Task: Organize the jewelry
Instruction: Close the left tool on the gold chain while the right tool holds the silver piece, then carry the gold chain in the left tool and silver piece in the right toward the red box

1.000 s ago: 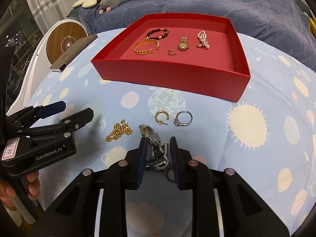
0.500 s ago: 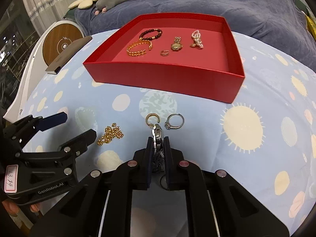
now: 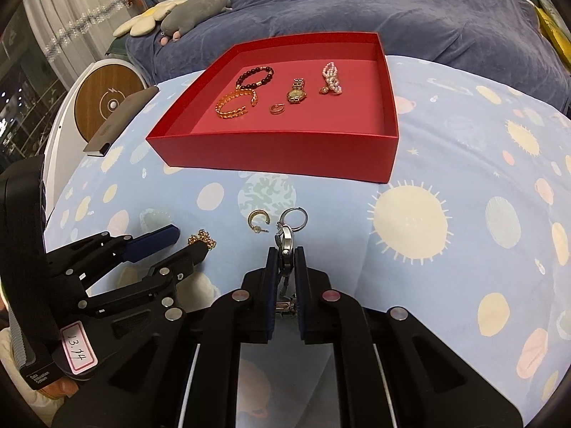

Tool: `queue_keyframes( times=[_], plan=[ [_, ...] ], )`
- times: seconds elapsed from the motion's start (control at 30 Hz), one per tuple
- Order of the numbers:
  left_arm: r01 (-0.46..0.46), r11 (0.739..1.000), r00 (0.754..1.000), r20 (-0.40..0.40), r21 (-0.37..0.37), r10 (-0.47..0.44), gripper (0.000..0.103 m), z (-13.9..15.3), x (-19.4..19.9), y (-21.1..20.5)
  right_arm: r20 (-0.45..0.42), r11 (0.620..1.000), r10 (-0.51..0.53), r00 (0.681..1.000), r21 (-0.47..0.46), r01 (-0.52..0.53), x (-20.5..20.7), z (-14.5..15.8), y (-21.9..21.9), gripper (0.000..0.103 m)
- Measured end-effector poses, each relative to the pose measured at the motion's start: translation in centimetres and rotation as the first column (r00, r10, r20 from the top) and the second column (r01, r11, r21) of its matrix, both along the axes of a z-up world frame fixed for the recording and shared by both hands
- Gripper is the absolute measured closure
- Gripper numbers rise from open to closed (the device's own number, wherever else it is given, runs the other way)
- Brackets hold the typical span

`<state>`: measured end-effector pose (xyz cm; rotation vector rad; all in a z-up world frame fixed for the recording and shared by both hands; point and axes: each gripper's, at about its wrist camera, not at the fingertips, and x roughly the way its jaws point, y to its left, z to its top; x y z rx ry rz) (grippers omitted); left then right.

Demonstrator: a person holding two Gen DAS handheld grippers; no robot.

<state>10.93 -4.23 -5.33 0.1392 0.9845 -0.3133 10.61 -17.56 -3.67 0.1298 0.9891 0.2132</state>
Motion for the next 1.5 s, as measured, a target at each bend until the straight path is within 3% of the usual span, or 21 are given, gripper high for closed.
queue_keyframes(
  times=[0.13,0.77,1.2,1.5],
  plan=[
    [0.009,1.000,1.000,-0.009,-0.020,-0.010,0.101,0.1,0.0,0.1,0.014,1.000,-0.009,1.000,0.016,0.009,-0.1,0.7,-0.5,0.095],
    [-0.012,0.989,0.999,0.046,-0.146,0.018,0.101,4.5,-0.7,2.8,0.140,0.994,-0.028,0.990,0.111,0.013,-2.0,5.7,-2.9,0.095],
    [-0.061,0.970,0.984,0.147,-0.234,0.098,0.101,10.0,-0.6,6.4,0.197,0.987,-0.052,0.979,0.159,0.021,-2.8,7.9,-4.1,0.095],
    [-0.107,0.967,0.980,0.141,-0.232,0.142,0.101,10.0,0.0,7.8,0.186,0.985,-0.049,0.981,0.174,0.016,-2.7,7.7,-4.1,0.095]
  ],
)
